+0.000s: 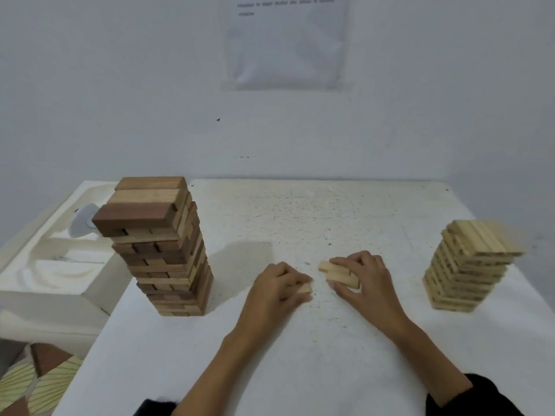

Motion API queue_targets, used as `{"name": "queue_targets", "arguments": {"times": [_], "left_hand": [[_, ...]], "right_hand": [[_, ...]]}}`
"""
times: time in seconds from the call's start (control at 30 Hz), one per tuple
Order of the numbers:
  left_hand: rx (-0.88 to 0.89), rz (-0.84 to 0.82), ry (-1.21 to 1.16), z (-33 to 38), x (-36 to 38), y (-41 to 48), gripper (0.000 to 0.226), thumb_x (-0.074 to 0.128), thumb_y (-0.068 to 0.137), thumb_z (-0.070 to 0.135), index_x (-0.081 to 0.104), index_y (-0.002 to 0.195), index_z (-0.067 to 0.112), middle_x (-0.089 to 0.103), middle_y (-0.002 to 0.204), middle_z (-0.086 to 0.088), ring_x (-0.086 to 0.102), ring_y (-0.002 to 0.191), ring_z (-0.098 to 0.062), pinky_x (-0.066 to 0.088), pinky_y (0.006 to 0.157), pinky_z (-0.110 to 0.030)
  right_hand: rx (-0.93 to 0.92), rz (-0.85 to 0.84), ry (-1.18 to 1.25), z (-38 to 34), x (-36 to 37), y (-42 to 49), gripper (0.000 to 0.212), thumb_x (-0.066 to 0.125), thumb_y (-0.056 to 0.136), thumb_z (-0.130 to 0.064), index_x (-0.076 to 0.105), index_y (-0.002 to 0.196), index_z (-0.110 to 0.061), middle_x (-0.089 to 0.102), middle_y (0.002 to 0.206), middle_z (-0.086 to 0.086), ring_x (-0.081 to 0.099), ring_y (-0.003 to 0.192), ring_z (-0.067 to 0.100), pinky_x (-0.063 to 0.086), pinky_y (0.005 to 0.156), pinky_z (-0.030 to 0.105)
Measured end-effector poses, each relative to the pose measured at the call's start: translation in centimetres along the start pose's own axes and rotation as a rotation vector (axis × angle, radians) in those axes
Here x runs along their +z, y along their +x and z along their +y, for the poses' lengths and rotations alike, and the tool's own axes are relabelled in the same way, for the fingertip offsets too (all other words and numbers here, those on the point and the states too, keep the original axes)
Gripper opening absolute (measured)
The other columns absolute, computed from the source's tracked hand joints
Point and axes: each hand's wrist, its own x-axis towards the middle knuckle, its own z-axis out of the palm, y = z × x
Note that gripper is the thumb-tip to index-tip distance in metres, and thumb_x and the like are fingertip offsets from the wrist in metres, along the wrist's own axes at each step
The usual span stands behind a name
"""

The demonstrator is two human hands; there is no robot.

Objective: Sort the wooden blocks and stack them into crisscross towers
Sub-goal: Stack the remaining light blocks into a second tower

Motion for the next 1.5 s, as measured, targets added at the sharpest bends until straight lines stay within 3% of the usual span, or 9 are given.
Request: {"name": "queue_targets", "arguments": {"times": [0.17,0.4,0.57,0.63,0.8,1.1,1.3,1.4,1.5], "left_hand": [[0.018,-0.158,-0.164,1.4,-0.1,-0.1,0.048,0.081,0.071,0.02,0.061,0.114,0.027,0.051,0.104,0.015,0.053,0.094,-0.003,0.042,0.077,-0.012],[-0.008,-0.104,-0.3,1.0,-0.8,0.3,0.053,0.085,0.06,0.002,0.063,0.103,0.022,0.052,0.109,0.003,0.058,0.092,-0.007,0.051,0.077,-0.018],[0.048,-0.049,-0.054,0.8,-0.5,0.2,0.071,0.088,0.06,0.03,0.051,0.12,0.04,0.038,0.119,0.016,0.048,0.102,0.0,0.044,0.077,-0.011],[0.03,-0.056,0.01,0.4,-0.8,0.3,0.075,0.086,0.06,0.041,0.048,0.124,0.042,0.038,0.119,0.018,0.044,0.104,0.003,0.04,0.079,-0.01],[0.01,-0.087,0.036,-0.4,-0.9,0.5,0.072,0.08,0.068,0.043,0.045,0.131,0.043,0.046,0.115,0.027,0.043,0.104,0.007,0.037,0.085,-0.015],[0.058,-0.076,0.115,-0.7,-0.3,0.5,0.058,0.062,0.069,0.063,0.057,0.12,0.036,0.049,0.107,0.025,0.043,0.103,0.005,0.036,0.087,-0.02],[0.062,-0.109,0.111,-0.6,0.1,0.6,0.061,0.061,0.071,0.062,0.055,0.123,0.033,0.047,0.114,0.021,0.038,0.107,0.004,0.034,0.092,-0.024],[0.039,-0.127,0.113,-0.6,-0.1,0.6,0.07,0.057,0.069,0.066,0.051,0.13,0.03,0.042,0.119,0.019,0.035,0.109,0.002,0.033,0.096,-0.024],[0.016,-0.141,0.11,-0.7,-0.2,0.7,0.076,0.054,0.068,0.069,0.049,0.133,0.029,0.039,0.122,0.019,0.032,0.113,0.0,0.031,0.099,-0.023]], "right_hand": [[-0.061,-0.067,0.098,-0.2,-0.5,-0.6,0.052,0.049,0.073,-0.06,0.063,0.115,-0.031,0.055,0.102,-0.017,0.047,0.095,0.008,0.039,0.081,0.03],[-0.079,-0.062,0.179,-0.1,-0.3,-0.3,0.038,0.046,0.079,-0.058,0.068,0.102,-0.037,0.058,0.097,-0.028,0.048,0.092,0.0,0.041,0.079,0.033],[-0.075,-0.07,0.251,-0.6,-0.7,0.1,0.038,0.044,0.083,-0.055,0.065,0.109,-0.036,0.057,0.101,-0.018,0.045,0.098,0.0,0.035,0.084,0.014],[-0.055,-0.094,0.297,-0.3,-1.5,0.3,0.034,0.059,0.079,-0.053,0.062,0.109,-0.038,0.052,0.1,-0.015,0.042,0.1,-0.004,0.032,0.084,0.006],[-0.007,-0.204,0.358,0.4,-2.7,0.0,0.031,0.07,0.065,-0.042,0.064,0.095,-0.045,0.058,0.081,-0.011,0.049,0.081,0.008,0.037,0.07,0.013],[-0.012,-0.086,0.398,-0.9,-0.9,-0.3,0.021,0.079,0.072,-0.012,0.071,0.089,-0.021,0.063,0.08,-0.012,0.054,0.065,0.004,0.038,0.063,0.007],[-0.075,-0.037,0.455,-1.5,-1.3,-0.4,0.015,0.058,0.081,-0.043,0.067,0.09,-0.035,0.06,0.091,-0.013,0.057,0.081,0.004,0.041,0.064,0.009],[-0.065,-0.106,0.306,-0.9,-1.8,-0.3,0.047,0.062,0.066,-0.064,0.056,0.11,-0.047,0.041,0.116,-0.02,0.037,0.108,-0.003,0.033,0.084,0.004],[-0.049,-0.29,0.13,-0.5,-2.0,-0.4,0.082,0.053,0.048,-0.087,0.035,0.122,-0.055,0.022,0.123,-0.03,0.02,0.111,-0.009,0.021,0.093,0.007]]}}
